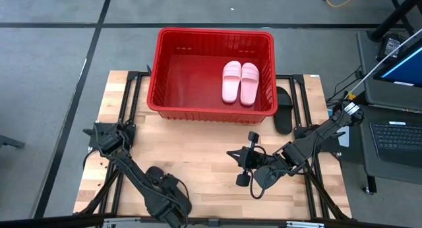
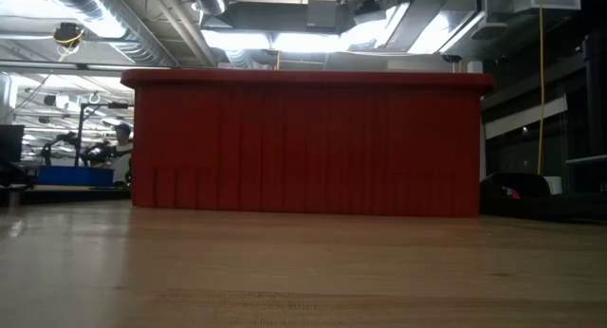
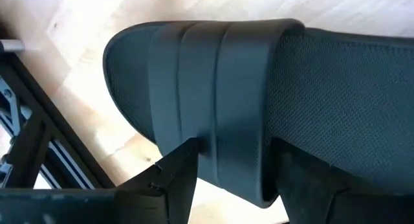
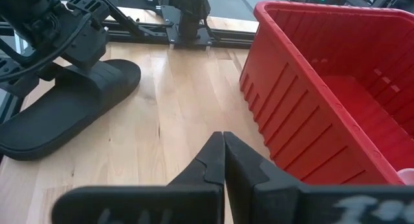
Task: Pick and place slides into bin
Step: Put the bottom black slide into the bin
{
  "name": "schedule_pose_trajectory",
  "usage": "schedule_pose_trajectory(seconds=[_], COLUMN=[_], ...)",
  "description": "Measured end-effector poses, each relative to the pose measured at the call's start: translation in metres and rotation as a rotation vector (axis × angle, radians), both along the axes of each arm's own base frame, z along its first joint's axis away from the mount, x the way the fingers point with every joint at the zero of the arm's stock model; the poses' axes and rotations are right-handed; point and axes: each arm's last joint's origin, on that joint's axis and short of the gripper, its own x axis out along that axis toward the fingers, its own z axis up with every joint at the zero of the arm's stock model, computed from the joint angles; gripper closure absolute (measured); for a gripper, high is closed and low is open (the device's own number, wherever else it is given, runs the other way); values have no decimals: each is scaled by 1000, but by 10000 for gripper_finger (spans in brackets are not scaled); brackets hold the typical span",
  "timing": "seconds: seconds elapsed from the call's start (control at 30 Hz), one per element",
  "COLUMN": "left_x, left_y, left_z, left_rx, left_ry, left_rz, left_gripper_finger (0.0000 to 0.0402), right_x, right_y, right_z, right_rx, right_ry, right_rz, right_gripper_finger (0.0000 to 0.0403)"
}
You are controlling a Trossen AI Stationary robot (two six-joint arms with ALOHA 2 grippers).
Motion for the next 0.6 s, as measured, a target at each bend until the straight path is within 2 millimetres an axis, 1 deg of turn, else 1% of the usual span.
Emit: schedule_pose_trajectory(seconds=[0.17,0.27,0.6], left_x=[1,2,3], left_y=[0,0,1], left_z=[0,0,0], left_rx=[-5,3,17], left_ry=[-13,-25,-47], left_rz=[-9,-14,-26], left_gripper_finger=[218,227,310], right_x=[0,0,1], right_y=[0,0,1], right_z=[0,0,2], right_rx=[0,1,15], right_ry=[0,-1,-20], right_rz=[0,0,-1], right_gripper_finger=[398,398,398])
